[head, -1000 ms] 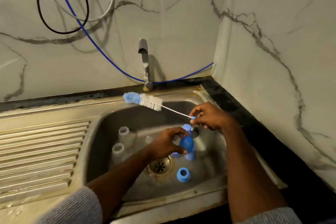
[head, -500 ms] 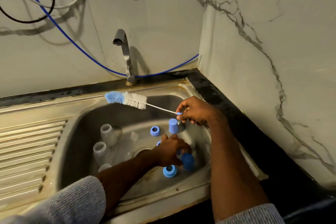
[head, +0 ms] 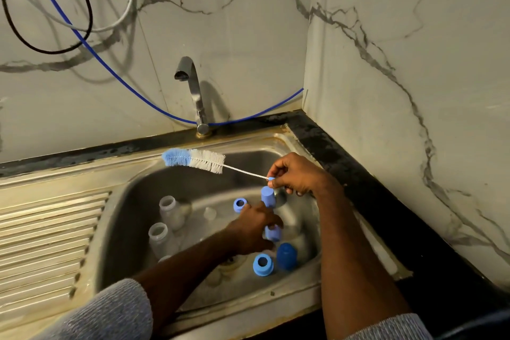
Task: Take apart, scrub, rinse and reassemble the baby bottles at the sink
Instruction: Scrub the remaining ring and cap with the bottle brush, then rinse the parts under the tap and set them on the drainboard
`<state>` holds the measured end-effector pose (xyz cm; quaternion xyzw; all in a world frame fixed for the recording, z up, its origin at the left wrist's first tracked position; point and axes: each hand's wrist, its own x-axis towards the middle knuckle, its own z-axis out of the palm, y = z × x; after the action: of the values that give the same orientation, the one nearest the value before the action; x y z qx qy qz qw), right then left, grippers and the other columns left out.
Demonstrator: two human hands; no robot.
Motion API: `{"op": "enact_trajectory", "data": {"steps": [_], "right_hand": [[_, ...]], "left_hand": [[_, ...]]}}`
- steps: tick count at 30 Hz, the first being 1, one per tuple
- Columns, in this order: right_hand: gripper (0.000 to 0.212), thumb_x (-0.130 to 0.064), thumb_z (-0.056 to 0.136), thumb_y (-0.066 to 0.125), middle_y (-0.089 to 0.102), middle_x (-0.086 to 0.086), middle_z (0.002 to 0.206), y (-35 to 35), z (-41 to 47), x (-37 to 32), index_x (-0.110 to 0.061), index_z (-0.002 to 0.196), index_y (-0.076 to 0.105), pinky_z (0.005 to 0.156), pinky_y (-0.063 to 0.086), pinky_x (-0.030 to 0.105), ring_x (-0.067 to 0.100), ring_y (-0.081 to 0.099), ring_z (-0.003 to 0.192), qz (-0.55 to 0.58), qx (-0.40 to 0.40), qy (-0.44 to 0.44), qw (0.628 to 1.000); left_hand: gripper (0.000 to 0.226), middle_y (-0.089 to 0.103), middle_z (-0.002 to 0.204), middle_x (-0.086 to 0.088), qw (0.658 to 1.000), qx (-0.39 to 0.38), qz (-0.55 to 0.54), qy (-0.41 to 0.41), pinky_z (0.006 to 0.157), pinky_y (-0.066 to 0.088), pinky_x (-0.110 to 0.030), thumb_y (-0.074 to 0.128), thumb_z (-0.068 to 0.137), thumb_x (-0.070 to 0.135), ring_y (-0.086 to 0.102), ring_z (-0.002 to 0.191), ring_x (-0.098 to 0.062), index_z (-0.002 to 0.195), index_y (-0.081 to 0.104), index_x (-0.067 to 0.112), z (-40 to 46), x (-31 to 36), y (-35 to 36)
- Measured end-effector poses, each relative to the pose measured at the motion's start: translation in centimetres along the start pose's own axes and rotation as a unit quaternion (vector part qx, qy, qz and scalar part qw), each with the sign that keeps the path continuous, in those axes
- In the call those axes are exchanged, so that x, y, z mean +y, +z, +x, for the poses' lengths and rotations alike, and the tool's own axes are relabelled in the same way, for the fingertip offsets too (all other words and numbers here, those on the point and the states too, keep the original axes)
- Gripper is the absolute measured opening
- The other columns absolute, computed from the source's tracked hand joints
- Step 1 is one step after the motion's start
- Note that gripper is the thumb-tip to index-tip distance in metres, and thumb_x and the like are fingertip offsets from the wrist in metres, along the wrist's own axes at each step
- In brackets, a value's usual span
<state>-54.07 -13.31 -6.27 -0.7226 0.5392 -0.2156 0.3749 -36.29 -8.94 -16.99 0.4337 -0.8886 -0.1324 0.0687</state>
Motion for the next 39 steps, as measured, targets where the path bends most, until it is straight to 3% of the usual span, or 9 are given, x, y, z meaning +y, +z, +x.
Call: {"op": "enact_trajectory", "data": {"steps": [6,9,13,17,22,27,30,33,39], "right_hand": [[0.007,-0.007,0.084,0.077,0.069,-0.001,0.072,0.6,0.6,0.2,-0.009,0.09,0.077,0.047,0.042,0.014,-0.002,0.056,0.048,0.004,0.018,-0.02,1.0],[0.007,-0.008,0.083,0.078,0.072,-0.003,0.076,1.1,1.1,0.3,-0.013,0.089,0.078,0.057,0.046,0.017,0.004,0.062,0.066,-0.003,0.037,-0.027,0.999],[0.009,-0.009,0.083,0.079,0.072,-0.004,0.078,2.0,0.9,-0.3,-0.013,0.091,0.078,0.062,0.046,0.015,0.003,0.063,0.07,-0.005,0.05,-0.046,0.998],[0.012,-0.009,0.081,0.08,0.075,0.0,0.083,2.9,0.0,-1.1,-0.014,0.091,0.078,0.073,0.05,0.02,0.005,0.065,0.075,-0.011,0.069,-0.08,0.994],[0.011,-0.005,0.085,0.076,0.068,-0.001,0.078,4.3,-1.4,-2.3,-0.009,0.096,0.076,0.064,0.045,0.008,0.002,0.06,0.069,-0.01,0.085,-0.099,0.991],[0.015,-0.007,0.082,0.078,0.07,-0.003,0.075,4.1,-2.3,-1.7,-0.022,0.084,0.074,0.074,0.053,0.026,0.009,0.065,0.073,-0.006,0.121,-0.09,0.989],[0.016,-0.01,0.084,0.076,0.07,-0.006,0.079,4.0,-3.1,-1.3,-0.025,0.085,0.072,0.073,0.052,0.021,0.009,0.066,0.078,-0.025,0.131,-0.073,0.988],[0.013,-0.012,0.085,0.075,0.073,-0.003,0.082,4.1,-3.4,-0.8,-0.024,0.087,0.073,0.078,0.054,0.027,0.012,0.068,0.081,-0.029,0.144,-0.064,0.987],[0.009,-0.027,0.092,0.07,0.07,-0.011,0.089,4.1,-2.8,-1.3,-0.028,0.099,0.075,0.09,0.052,0.035,0.011,0.066,0.088,-0.088,0.201,-0.068,0.973]], "left_hand": [[0.021,0.063,0.084,0.017,0.98,0.146,-0.068,-0.118,0.087,0.048,-0.045,0.077,0.077,0.039,0.056,0.093,-0.017,0.091,0.072,0.024,-2.9,-4.4,-3.9],[0.013,0.063,0.086,0.017,0.972,0.156,-0.064,-0.161,0.087,0.051,-0.044,0.078,0.083,0.033,0.057,0.092,-0.015,0.092,0.072,0.025,-5.0,-5.6,-5.7],[0.014,0.066,0.091,0.014,0.968,0.156,-0.052,-0.189,0.087,0.053,-0.043,0.077,0.084,0.037,0.06,0.092,-0.011,0.094,0.071,0.029,-7.6,-5.6,-8.4],[0.017,0.069,0.094,0.014,0.966,0.154,-0.04,-0.206,0.089,0.055,-0.043,0.077,0.083,0.038,0.063,0.094,-0.01,0.097,0.072,0.03,-9.5,-4.7,-10.5],[0.015,0.07,0.094,0.011,0.961,0.171,-0.028,-0.217,0.09,0.055,-0.041,0.078,0.084,0.032,0.064,0.092,-0.009,0.097,0.073,0.027,-11.9,-3.2,-12.5],[0.013,0.071,0.091,0.011,0.96,0.175,-0.033,-0.216,0.086,0.057,-0.038,0.079,0.084,0.031,0.066,0.087,-0.007,0.095,0.073,0.025,-13.7,-2.9,-13.8],[0.011,0.07,0.091,0.01,0.961,0.184,-0.031,-0.205,0.084,0.055,-0.032,0.077,0.086,0.028,0.065,0.086,-0.006,0.095,0.073,0.022,-13.8,-2.4,-14.3],[0.008,0.067,0.09,0.01,0.964,0.189,-0.021,-0.189,0.081,0.049,-0.024,0.074,0.089,0.025,0.061,0.086,-0.004,0.095,0.071,0.021,-13.6,-1.7,-14.7],[0.008,0.068,0.088,0.01,0.965,0.189,-0.005,-0.18,0.083,0.051,-0.031,0.075,0.087,0.029,0.062,0.084,-0.007,0.092,0.072,0.023,-13.2,-2.5,-15.1]]}}
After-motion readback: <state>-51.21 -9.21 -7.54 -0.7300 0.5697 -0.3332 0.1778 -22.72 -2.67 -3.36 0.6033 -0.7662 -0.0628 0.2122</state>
